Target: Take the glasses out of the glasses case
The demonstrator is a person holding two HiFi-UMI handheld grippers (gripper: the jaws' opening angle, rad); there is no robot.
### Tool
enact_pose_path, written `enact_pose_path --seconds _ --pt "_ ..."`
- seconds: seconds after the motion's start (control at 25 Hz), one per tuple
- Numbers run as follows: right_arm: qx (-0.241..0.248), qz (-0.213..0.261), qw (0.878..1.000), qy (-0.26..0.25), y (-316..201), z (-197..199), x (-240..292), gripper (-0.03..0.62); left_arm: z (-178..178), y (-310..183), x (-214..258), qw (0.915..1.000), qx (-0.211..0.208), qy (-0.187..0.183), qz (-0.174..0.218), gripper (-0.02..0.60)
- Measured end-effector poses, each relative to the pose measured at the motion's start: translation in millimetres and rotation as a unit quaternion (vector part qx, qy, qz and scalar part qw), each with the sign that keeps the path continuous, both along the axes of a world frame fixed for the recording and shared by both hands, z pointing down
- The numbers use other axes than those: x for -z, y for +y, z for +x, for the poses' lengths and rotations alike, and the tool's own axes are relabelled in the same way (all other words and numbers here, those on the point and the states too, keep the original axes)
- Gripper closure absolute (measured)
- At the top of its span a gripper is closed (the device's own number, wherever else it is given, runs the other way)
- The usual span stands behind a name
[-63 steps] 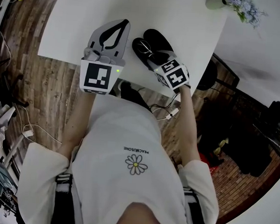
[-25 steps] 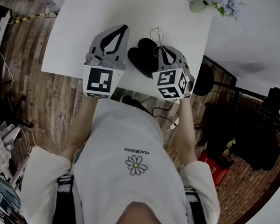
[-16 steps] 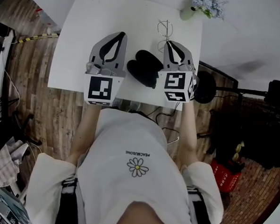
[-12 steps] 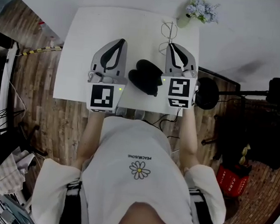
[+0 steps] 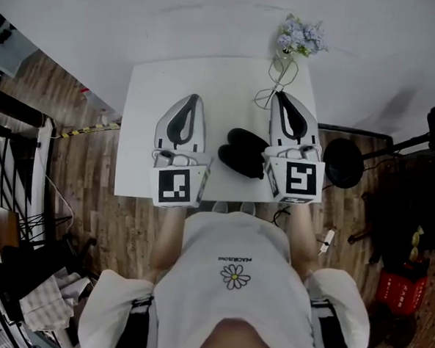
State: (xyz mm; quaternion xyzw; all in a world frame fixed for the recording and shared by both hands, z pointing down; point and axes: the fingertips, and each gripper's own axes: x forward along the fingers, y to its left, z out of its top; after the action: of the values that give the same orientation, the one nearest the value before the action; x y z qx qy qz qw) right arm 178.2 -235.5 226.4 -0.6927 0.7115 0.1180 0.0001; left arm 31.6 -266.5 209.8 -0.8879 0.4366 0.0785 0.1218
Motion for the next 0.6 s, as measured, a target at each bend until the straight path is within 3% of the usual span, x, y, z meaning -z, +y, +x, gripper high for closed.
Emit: enact_pose_path --seconds 0.2,0.36,0.6 --pt "0.002 0.016 1.000 -0.025 12 -6 1 0.572 -7 2 5 0.9998 0.004 -0.016 0.012 0.566" --pt "-0.005 0.015 0.999 -0.037 24 -9 -8 0.572 -7 7 14 0.9999 0.005 0.006 0.011 0.566" --pt "-0.010 0.021 0.999 -0.044 30 -8 -8 0.572 -4 9 11 1.0000 0.001 0.006 0.007 0.566"
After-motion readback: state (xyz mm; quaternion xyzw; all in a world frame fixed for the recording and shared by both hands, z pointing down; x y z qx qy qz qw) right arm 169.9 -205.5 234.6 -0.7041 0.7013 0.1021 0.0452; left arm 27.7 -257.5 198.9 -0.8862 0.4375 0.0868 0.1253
